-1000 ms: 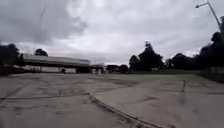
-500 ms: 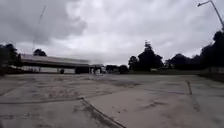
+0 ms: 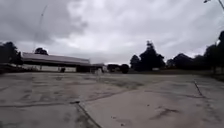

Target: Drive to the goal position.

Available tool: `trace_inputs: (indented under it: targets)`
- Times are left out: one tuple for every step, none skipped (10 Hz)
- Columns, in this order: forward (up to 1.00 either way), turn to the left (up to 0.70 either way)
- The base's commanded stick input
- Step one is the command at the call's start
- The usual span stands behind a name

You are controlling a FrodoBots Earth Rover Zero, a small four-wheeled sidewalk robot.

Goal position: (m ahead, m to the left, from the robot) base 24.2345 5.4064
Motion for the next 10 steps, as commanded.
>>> trace_inputs:
  targets:
    - [0.7,0.0]
    - [0.7,0.0]
    - [0.7,0.0]
    - [0.7,0.0]
    - [0.7,0.0]
    - [0.7,0.0]
    - [0.7,0.0]
    - [0.7,0.0]
    - [0.7,0.0]
    - [0.7,0.0]
